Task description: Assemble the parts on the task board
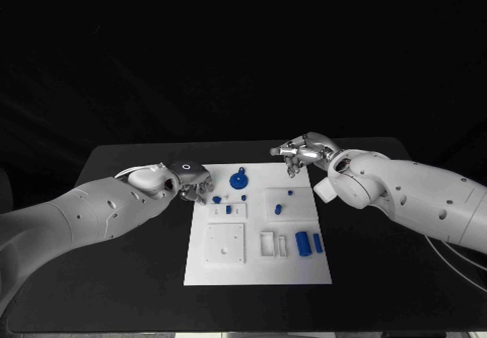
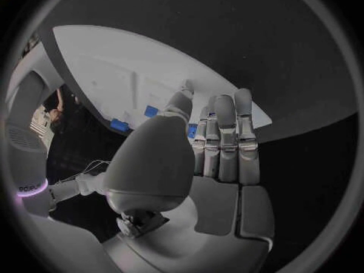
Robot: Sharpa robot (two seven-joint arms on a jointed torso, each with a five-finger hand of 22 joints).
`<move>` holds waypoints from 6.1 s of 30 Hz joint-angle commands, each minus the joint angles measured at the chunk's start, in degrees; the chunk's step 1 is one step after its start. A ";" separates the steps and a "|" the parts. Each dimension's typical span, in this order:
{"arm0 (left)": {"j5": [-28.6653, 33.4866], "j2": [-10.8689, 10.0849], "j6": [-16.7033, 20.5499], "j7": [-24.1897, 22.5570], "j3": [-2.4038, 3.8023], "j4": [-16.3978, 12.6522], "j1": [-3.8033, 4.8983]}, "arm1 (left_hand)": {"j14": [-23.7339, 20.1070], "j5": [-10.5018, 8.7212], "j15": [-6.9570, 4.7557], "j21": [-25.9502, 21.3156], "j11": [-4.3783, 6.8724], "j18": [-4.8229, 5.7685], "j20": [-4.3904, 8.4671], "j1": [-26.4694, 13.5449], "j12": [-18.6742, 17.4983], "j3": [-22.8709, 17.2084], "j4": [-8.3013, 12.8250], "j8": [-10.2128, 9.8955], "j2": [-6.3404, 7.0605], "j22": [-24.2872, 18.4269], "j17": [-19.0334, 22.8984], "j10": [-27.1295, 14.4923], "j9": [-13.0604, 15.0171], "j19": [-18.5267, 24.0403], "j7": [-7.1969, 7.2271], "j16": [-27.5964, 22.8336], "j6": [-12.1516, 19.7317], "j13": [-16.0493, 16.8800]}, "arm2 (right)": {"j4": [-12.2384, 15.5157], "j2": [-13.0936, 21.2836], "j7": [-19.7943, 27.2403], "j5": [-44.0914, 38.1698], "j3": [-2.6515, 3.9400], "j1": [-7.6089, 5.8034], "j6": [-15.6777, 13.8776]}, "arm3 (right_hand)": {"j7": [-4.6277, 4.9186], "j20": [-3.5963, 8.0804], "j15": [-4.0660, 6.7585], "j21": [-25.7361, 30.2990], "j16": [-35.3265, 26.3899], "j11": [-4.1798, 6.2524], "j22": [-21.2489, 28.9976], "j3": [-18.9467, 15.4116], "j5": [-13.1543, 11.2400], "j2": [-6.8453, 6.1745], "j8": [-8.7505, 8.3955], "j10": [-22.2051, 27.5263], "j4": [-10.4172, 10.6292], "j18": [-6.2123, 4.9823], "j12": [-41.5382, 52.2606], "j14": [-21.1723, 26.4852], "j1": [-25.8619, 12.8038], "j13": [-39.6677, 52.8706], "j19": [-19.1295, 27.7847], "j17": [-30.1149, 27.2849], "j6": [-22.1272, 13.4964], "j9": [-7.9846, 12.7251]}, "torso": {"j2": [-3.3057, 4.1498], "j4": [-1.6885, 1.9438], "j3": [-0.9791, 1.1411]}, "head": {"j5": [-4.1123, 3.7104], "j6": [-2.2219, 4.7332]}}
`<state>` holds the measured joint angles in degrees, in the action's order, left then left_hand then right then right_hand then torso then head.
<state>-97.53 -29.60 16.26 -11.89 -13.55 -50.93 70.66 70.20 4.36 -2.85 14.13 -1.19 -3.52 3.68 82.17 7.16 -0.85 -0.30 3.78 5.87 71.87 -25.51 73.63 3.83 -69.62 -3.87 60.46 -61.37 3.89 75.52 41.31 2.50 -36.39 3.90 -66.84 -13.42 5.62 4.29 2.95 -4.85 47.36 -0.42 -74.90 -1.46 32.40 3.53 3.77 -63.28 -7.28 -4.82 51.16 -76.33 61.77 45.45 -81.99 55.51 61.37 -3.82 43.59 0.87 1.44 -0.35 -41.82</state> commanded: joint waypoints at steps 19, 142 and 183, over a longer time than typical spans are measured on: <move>10.41 -0.38 4.18 -3.66 -0.01 -1.88 -0.25 | 0.03 1.26 -0.47 -1.02 0.50 1.00 0.36 -0.74 -3.09 -7.06 5.72 -0.22 -6.28 4.24 -0.29 1.32 -0.18 -0.18 -0.20 -0.15 -2.87 -0.15 | 0.17 0.13 0.38 -0.42 0.02 0.09 0.62 | -0.06 -0.03 0.31 0.09 0.03 0.35 -0.07 0.21 0.32 -0.09 -0.19 -0.19 0.00 -0.01 0.14 -0.03 -0.22 0.03 -0.38 0.01 0.32 0.05 | 0.03 -0.09 0.12 | -0.27 0.04; 12.87 4.45 1.98 1.37 0.02 2.26 -2.11 | 0.07 1.03 0.24 -5.15 -0.92 0.65 -0.32 -0.85 -3.65 -3.23 3.69 -0.22 -4.39 4.37 2.72 -6.91 -0.25 -2.23 -0.04 0.66 0.66 -0.43 | 0.56 0.20 0.31 -0.42 0.02 0.13 0.51 | -0.07 -0.01 0.32 0.08 0.02 0.36 -0.07 0.59 0.31 -0.20 -0.19 -0.22 0.02 -0.01 0.13 -0.07 -0.36 0.06 -0.40 0.04 0.36 0.05 | 0.02 -0.11 0.06 | -0.53 -0.08; 6.05 5.53 0.56 5.33 0.01 3.57 -3.13 | 5.67 4.92 0.65 4.25 -0.53 -1.95 -0.76 -0.12 -3.82 -8.97 8.93 -0.19 -7.37 4.39 2.54 2.09 -0.09 -1.79 -1.18 1.63 -8.67 -0.44 | 0.81 0.25 0.40 -0.41 0.02 0.13 0.55 | -0.14 0.00 0.35 0.07 0.03 0.40 -0.09 0.61 0.33 -0.24 -0.17 -0.25 0.17 0.01 0.14 -0.11 -0.44 0.07 -0.41 0.06 0.60 0.04 | 0.01 -0.02 0.06 | -0.82 -0.17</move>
<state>-89.24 -23.91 17.75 -8.44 -12.79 -47.78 68.87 75.45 8.97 -2.35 18.23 -1.68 -4.88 2.77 81.58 3.05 -9.61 8.16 3.35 -0.46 74.93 -22.86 75.31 3.51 -71.34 -5.73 62.30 -68.92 3.44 76.20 41.57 2.46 -36.41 3.90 -66.76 -13.41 5.40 4.29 2.94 -4.85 47.37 -0.21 -74.90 -1.15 32.40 3.53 3.77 -63.49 -7.27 -4.82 51.16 -76.33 61.77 45.45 -81.99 55.51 61.58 -3.82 43.63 0.81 1.50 -1.16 -42.11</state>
